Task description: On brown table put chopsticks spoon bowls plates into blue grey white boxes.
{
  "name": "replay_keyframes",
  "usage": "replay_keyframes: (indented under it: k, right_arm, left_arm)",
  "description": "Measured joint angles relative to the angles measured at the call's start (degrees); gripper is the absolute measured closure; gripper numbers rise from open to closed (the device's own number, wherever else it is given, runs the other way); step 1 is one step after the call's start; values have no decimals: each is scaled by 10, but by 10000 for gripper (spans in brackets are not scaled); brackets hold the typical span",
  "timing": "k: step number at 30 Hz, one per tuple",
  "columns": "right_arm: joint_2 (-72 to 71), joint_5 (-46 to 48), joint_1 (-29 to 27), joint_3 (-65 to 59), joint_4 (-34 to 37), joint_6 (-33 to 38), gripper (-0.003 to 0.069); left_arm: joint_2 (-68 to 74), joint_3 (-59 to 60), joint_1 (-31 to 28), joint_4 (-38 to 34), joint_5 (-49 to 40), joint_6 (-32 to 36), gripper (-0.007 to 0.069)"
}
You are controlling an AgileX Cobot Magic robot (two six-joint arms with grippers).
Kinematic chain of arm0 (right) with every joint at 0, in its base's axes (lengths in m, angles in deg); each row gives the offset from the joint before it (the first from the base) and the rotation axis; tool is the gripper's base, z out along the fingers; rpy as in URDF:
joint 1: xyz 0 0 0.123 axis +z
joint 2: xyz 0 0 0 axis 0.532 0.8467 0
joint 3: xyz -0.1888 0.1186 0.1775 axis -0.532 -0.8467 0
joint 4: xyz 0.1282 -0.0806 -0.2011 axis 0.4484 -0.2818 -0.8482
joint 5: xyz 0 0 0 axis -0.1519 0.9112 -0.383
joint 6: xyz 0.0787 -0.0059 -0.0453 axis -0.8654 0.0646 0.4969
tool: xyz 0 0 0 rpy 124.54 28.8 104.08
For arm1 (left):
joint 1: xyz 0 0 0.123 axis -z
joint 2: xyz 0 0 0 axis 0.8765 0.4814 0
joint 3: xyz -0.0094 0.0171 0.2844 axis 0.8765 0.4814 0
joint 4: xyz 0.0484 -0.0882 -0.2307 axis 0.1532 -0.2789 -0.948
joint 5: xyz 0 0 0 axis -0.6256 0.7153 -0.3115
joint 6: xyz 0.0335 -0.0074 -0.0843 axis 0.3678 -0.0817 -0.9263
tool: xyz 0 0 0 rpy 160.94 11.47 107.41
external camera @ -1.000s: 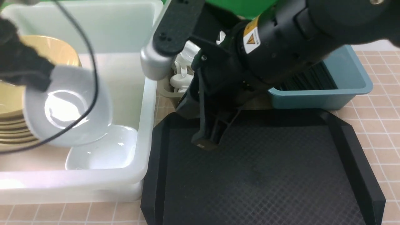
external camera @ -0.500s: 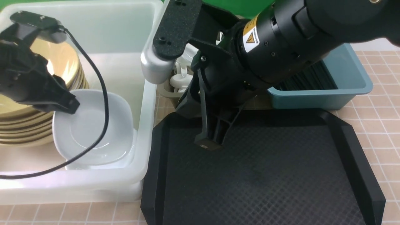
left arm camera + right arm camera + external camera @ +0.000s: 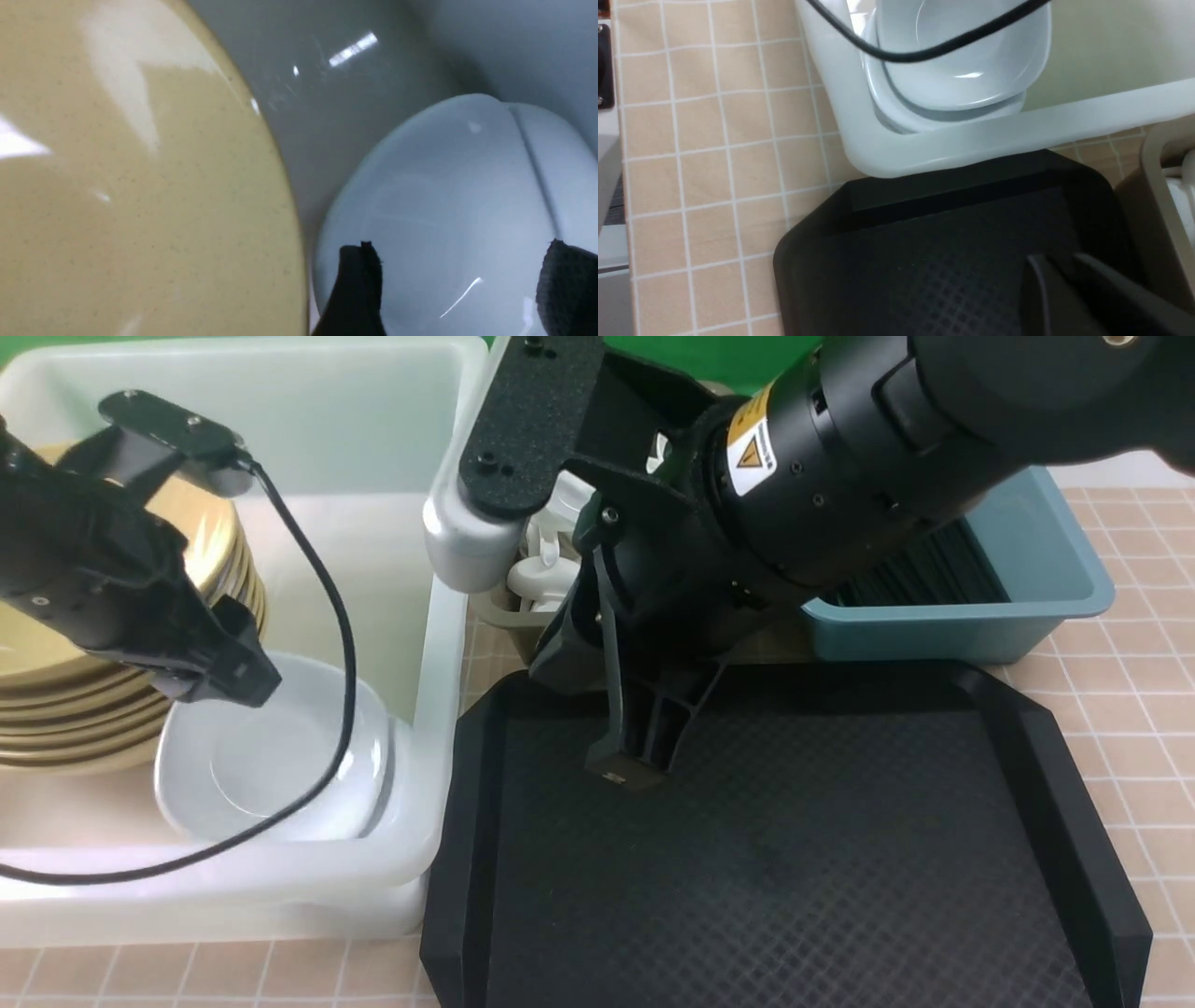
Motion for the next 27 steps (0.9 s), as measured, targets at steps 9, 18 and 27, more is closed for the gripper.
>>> replay_keyframes:
  k: [9,18,27]
  right_arm:
    - [0,3,0,0,-15,0,559]
    - [-23,21,-3,-2,-99,-93,559]
    - [-174,-141,-38,-170,-116,-125,558]
  left_arm:
    - [-70,-79,0,8,-37,-53,191]
    - [-175,-44,0,68,-64,-157,549]
    - [-374,213,0,76,46,-211,623]
